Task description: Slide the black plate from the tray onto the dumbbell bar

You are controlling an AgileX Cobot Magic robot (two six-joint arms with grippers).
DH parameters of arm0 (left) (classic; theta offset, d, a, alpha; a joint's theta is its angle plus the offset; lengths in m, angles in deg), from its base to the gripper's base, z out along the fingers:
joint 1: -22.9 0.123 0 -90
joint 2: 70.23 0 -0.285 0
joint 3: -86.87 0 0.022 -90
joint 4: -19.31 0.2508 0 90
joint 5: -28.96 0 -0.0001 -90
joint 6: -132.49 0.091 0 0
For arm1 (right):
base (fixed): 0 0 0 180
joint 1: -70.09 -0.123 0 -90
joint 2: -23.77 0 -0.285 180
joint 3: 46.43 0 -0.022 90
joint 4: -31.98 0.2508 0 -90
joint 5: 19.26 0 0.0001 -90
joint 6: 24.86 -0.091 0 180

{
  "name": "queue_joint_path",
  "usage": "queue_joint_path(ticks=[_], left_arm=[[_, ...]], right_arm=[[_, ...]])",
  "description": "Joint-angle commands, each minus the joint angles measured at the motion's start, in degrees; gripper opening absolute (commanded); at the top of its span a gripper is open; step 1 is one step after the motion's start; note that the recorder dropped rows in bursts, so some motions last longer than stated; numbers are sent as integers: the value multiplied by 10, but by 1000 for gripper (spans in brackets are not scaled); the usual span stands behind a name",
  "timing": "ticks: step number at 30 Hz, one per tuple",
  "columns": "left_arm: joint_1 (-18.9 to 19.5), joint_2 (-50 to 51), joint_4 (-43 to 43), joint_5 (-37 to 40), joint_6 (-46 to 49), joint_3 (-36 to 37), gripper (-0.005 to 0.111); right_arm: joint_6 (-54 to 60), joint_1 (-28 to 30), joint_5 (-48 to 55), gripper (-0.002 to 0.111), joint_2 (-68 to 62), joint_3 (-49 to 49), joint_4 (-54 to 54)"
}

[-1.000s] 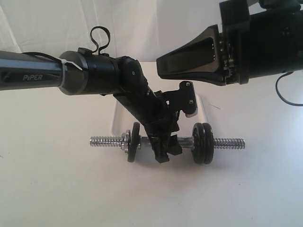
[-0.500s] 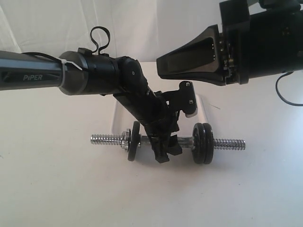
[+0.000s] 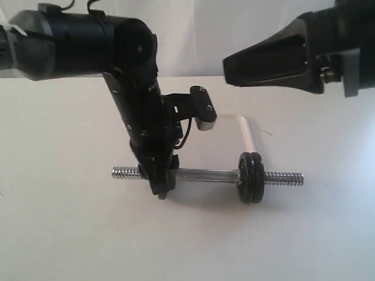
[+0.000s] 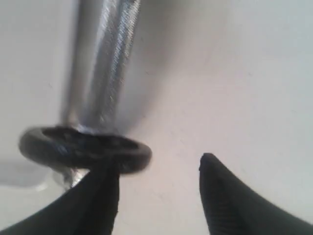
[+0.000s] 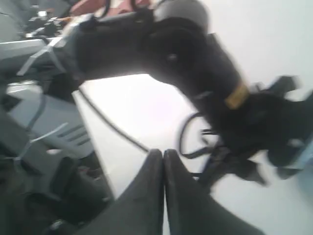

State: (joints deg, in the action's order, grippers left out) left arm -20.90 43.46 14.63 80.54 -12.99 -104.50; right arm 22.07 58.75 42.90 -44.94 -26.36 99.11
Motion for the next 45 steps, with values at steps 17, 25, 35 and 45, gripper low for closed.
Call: queue_joint_path(ticks=[17,25,35,45], left_arm=[[2,-567,-50,129,-364,194,0],[2,-680,-105,129,-360,194,0],[271,-777,-106,124,-360,195,0],[409,-948,-80,124,-360,195,0]], right_arm=[[-382,-1,-237,0,312,191,-501],[-382,-1,-237,0,312,191,-501],[-382,-1,-241,0,312,191,-501],[-382,-1,-241,0,312,191,-501]])
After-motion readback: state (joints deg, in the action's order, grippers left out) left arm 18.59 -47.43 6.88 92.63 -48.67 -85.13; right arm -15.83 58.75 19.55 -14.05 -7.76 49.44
